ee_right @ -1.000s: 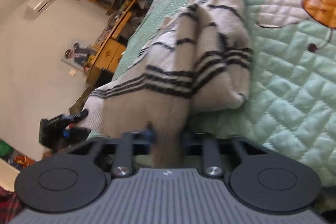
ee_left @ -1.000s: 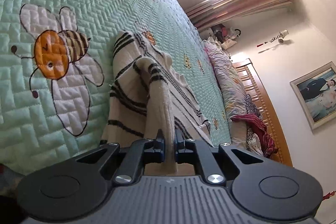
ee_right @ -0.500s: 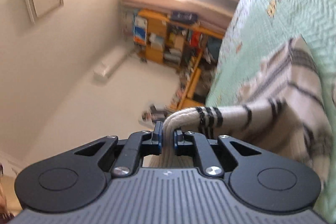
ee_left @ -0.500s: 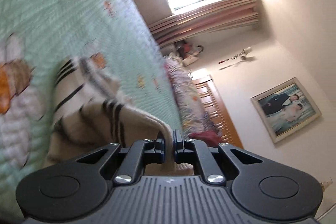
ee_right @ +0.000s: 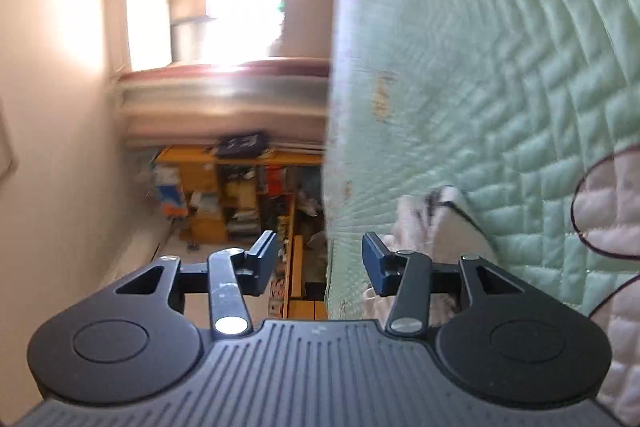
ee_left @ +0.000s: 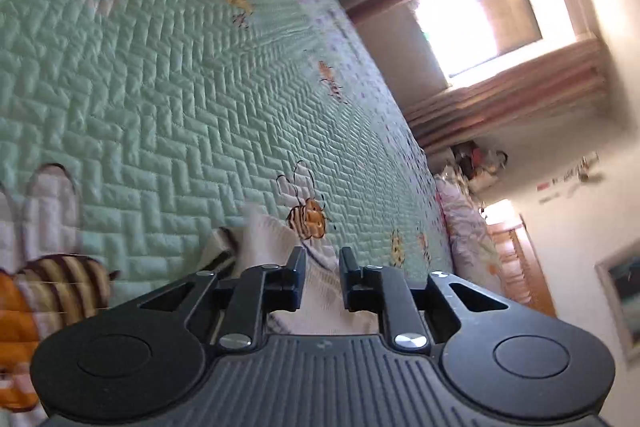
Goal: Fold clothes
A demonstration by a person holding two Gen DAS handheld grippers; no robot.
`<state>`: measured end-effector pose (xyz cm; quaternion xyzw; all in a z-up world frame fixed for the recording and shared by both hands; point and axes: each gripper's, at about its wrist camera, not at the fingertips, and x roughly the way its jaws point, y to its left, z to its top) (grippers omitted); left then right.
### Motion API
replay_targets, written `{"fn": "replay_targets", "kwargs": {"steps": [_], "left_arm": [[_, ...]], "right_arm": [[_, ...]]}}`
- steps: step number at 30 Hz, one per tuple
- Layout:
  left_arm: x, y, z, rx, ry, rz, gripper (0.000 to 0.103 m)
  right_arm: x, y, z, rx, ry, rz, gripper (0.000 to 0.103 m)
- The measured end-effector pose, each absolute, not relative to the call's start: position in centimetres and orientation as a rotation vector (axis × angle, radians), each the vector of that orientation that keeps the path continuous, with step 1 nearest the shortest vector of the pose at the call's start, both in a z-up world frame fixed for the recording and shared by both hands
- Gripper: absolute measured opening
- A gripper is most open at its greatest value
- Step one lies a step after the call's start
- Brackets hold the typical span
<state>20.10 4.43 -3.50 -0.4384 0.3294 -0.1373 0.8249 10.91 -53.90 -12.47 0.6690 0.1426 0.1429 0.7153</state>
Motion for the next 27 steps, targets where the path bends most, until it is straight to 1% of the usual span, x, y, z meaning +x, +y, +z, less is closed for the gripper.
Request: {"fn": "replay_targets", "kwargs": {"steps": [2, 3, 6, 7, 8, 11, 14, 15, 17, 18, 19, 21, 24, 26, 27], "left_arm": [[18.6, 4.9, -3.5, -0.944, 0.687, -0.331, 0.033], [17.8, 5.0, -3.4, -0.947, 0.684, -0.351, 0.036], [15.6, 4.2, -3.2, -0.92, 0.702, -0.397, 0.053], [15.1, 3.8, -3.4, -0.918, 0.715, -0.411, 0.064], [14.6, 3.4, -3.6, -0.917, 0.728, -0.424, 0.066], [13.2, 2.0, -4.1, -0.913, 0.765, -0.464, 0.066], [12.3, -0.1, -4.7, -0.88, 0.801, -0.523, 0.066], [12.0, -1.0, -4.9, -0.857, 0.814, -0.544, 0.066], [11.5, -2.8, -5.2, -0.794, 0.843, -0.593, 0.067], [11.4, -3.7, -5.3, -0.757, 0.858, -0.622, 0.067], [11.4, -4.6, -5.4, -0.711, 0.87, -0.64, 0.067], [11.3, -5.8, -5.7, -0.646, 0.883, -0.653, 0.067], [11.5, -6.3, -6.7, -0.631, 0.906, -0.654, 0.068], [11.5, -6.1, -7.2, -0.643, 0.911, -0.65, 0.068], [11.4, -6.0, -7.4, -0.647, 0.91, -0.649, 0.068]], "right_arm": [[9.3, -54.0, -11.5, 1.409, 0.326, 0.331, 0.058], [8.7, -54.0, -11.2, 1.379, 0.345, 0.335, 0.062], [6.9, -53.8, -10.0, 1.203, 0.435, 0.337, 0.064], [6.8, -53.5, -9.5, 1.129, 0.459, 0.339, 0.066], [6.8, -53.1, -9.0, 1.055, 0.481, 0.341, 0.066], [7.4, -53.1, -8.8, 0.927, 0.48, 0.399, 0.067], [9.4, -53.5, -8.8, 0.931, 0.499, 0.437, 0.067], [10.4, -53.5, -8.9, 0.929, 0.533, 0.437, 0.067], [12.2, -53.5, -9.0, 0.932, 0.607, 0.439, 0.073], [13.0, -53.2, -9.4, 0.932, 0.651, 0.443, 0.078], [13.6, -53.0, -9.5, 0.911, 0.691, 0.421, 0.078], [14.4, -52.2, -9.7, 0.841, 0.751, 0.356, 0.078], [15.0, -51.4, -9.8, 0.813, 0.796, 0.367, 0.078], [15.2, -50.8, -9.8, 0.799, 0.798, 0.42, 0.076], [15.3, -50.4, -9.8, 0.786, 0.804, 0.441, 0.073]]}}
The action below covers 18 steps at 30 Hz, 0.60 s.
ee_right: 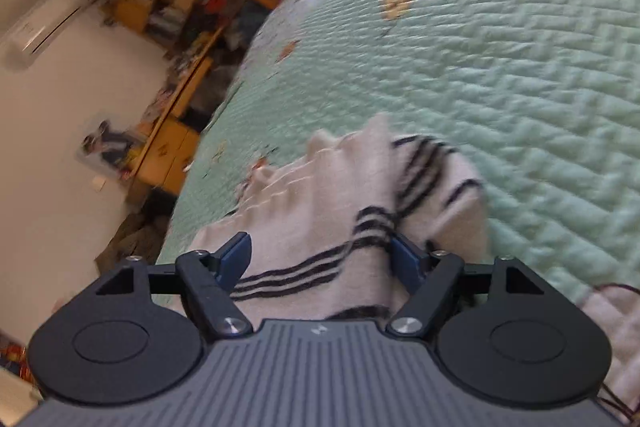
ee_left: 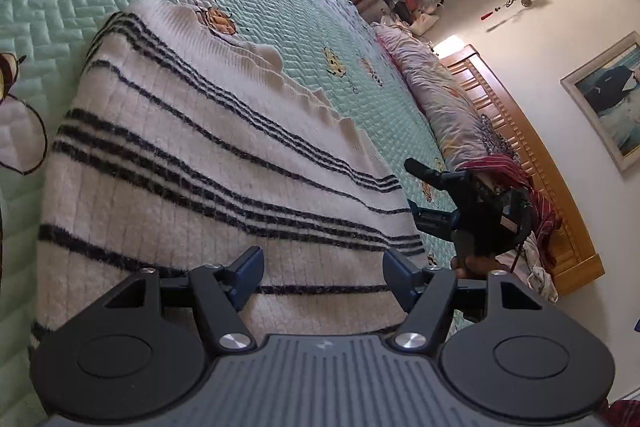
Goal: Fold clothes
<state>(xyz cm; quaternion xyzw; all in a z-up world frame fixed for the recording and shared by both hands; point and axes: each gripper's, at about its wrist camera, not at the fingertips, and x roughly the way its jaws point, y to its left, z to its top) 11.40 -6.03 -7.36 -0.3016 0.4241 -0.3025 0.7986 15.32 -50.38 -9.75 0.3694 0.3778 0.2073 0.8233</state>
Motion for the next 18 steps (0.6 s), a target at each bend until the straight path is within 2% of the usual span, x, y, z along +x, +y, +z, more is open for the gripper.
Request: {"fn": "replay_targets", "kwargs": {"steps": [2, 3, 4, 6, 10, 13, 16, 18], "left_arm": [[11.1, -5.9, -7.2, -0.656, 0.909, -0.646, 0.068], [11.0, -5.9, -7.0, -0.658, 0.907, -0.645, 0.068], [11.0, -5.9, -6.9, -0.66, 0.907, -0.644, 0.068], [10.8, -5.7, -6.8, -0.661, 0.906, -0.643, 0.068], [10.7, -5.3, -6.1, -0.672, 0.897, -0.662, 0.069], [10.6, -4.7, -5.7, -0.68, 0.873, -0.7, 0.077], [10.6, -4.6, -5.7, -0.682, 0.877, -0.714, 0.077], [10.5, -4.5, -5.9, -0.687, 0.886, -0.718, 0.077]], "right_arm": [[15.7, -49.5, -9.7, 0.725, 0.828, 0.439, 0.067], [15.8, -49.1, -9.8, 0.691, 0.832, 0.425, 0.056], [15.9, -48.8, -9.8, 0.66, 0.835, 0.411, 0.037], [15.2, -48.6, -9.3, 0.643, 0.801, 0.396, 0.011], [11.9, -49.2, -7.9, 0.781, 0.654, 0.44, 0.011], [8.8, -50.2, -7.0, 0.866, 0.586, 0.452, 0.011], [9.1, -51.1, -9.1, 0.747, 0.69, 0.26, 0.011], [8.9, -51.9, -10.9, 0.765, 0.721, 0.225, 0.01]]}}
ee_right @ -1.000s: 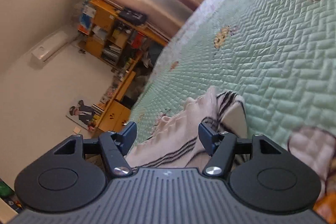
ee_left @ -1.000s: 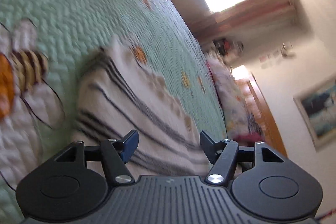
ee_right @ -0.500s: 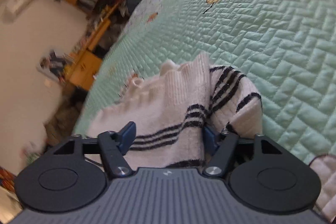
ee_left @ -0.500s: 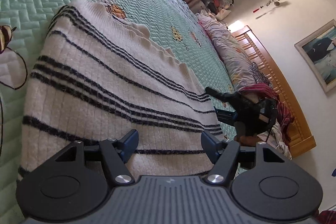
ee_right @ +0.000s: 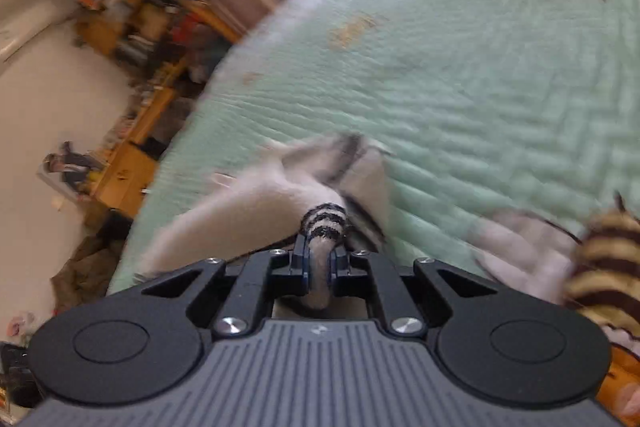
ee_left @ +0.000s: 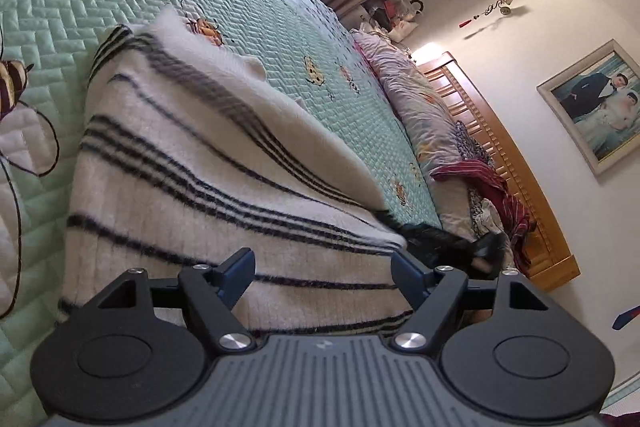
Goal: Fold clothes
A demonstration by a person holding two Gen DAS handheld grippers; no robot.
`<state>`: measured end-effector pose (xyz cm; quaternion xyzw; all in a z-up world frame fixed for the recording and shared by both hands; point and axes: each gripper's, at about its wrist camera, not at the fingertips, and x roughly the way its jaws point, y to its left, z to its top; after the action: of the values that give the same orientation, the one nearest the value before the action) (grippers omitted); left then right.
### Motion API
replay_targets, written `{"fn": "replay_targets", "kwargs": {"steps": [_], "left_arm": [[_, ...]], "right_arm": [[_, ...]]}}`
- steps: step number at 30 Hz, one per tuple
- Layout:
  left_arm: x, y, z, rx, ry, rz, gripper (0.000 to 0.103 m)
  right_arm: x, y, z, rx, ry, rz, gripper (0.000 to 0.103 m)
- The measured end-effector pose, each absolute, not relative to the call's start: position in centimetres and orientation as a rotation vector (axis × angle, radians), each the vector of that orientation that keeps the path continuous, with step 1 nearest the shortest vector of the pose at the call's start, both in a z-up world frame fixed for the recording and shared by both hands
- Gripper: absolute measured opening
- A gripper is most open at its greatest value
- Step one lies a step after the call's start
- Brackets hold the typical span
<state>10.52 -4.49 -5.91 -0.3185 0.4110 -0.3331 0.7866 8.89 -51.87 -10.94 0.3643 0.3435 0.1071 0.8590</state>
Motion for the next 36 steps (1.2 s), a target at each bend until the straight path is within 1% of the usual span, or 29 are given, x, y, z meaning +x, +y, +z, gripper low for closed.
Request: {"fn": "replay_targets", "kwargs": {"steps": [3, 5, 6, 7, 8, 9, 10, 12, 13, 15, 16, 18, 21, 22, 24, 27, 29, 31, 33, 36], "left_arm": [[10.3, -4.2, -6.3, -0.69, 0.901, -0.719, 0.077], [10.3, -4.2, -6.5, -0.698, 0.908, -0.715, 0.077], [10.3, -4.1, -6.5, -0.704, 0.91, -0.714, 0.077], [10.3, -4.1, -6.6, -0.71, 0.911, -0.712, 0.077], [10.3, -4.1, -6.6, -0.714, 0.912, -0.712, 0.078], [10.3, -4.1, -6.5, -0.716, 0.912, -0.714, 0.078], [10.2, -4.1, -6.6, -0.717, 0.912, -0.715, 0.078], [10.3, -4.1, -6.5, -0.72, 0.914, -0.711, 0.079], [10.4, -4.1, -6.5, -0.723, 0.914, -0.708, 0.079], [10.3, -3.9, -6.5, -0.729, 0.913, -0.702, 0.079], [10.3, -3.7, -6.7, -0.73, 0.913, -0.699, 0.079], [10.3, -3.5, -6.9, -0.737, 0.913, -0.693, 0.079], [10.3, -3.5, -6.9, -0.742, 0.916, -0.688, 0.079], [10.2, -3.6, -6.9, -0.739, 0.917, -0.689, 0.079], [10.1, -3.5, -6.7, -0.734, 0.918, -0.684, 0.079], [9.8, -2.8, -6.2, -0.741, 0.896, -0.661, 0.079], [9.5, -1.9, -5.7, -0.746, 0.861, -0.638, 0.079], [9.1, -0.8, -5.3, -0.762, 0.823, -0.612, 0.08], [8.7, 0.4, -5.2, -0.792, 0.795, -0.587, 0.082], [8.3, 1.7, -5.4, -0.827, 0.787, -0.551, 0.082]], "right_arm": [[8.3, -51.7, -11.1, 0.789, 0.679, 0.254, 0.011], [8.6, -51.6, -10.8, 0.845, 0.654, 0.316, 0.015], [9.0, -51.7, -10.8, 0.876, 0.655, 0.331, 0.021], [9.4, -51.8, -10.8, 0.896, 0.651, 0.342, 0.033], [9.8, -51.9, -10.7, 0.905, 0.646, 0.347, 0.042], [10.3, -51.9, -10.6, 0.916, 0.648, 0.368, 0.057], [10.8, -51.9, -10.6, 0.926, 0.648, 0.389, 0.062], [11.5, -51.4, -10.1, 0.919, 0.629, 0.43, 0.06], [11.8, -51.2, -9.8, 0.91, 0.616, 0.449, 0.049], [10.7, -50.2, -7.4, 0.791, 0.528, 0.464, 0.032], [10.1, -49.7, -6.1, 0.718, 0.478, 0.467, 0.03], [9.1, -49.0, -4.4, 0.592, 0.414, 0.434, 0.029], [8.7, -48.9, -4.9, 0.417, 0.46, 0.226, 0.029], [8.9, -49.7, -6.0, 0.482, 0.51, 0.228, 0.029], [9.2, -51.3, -8.2, 0.609, 0.605, 0.227, 0.03], [6.9, -52.7, -8.7, 0.718, 0.559, 0.212, 0.031], [4.8, -53.1, -8.3, 0.774, 0.526, 0.244, 0.037], [3.1, -53.4, -8.2, 0.834, 0.536, 0.319, 0.057], [1.8, -53.4, -8.2, 0.861, 0.561, 0.375, 0.066], [0.9, -53.1, -8.3, 0.85, 0.611, 0.418, 0.066]]}}
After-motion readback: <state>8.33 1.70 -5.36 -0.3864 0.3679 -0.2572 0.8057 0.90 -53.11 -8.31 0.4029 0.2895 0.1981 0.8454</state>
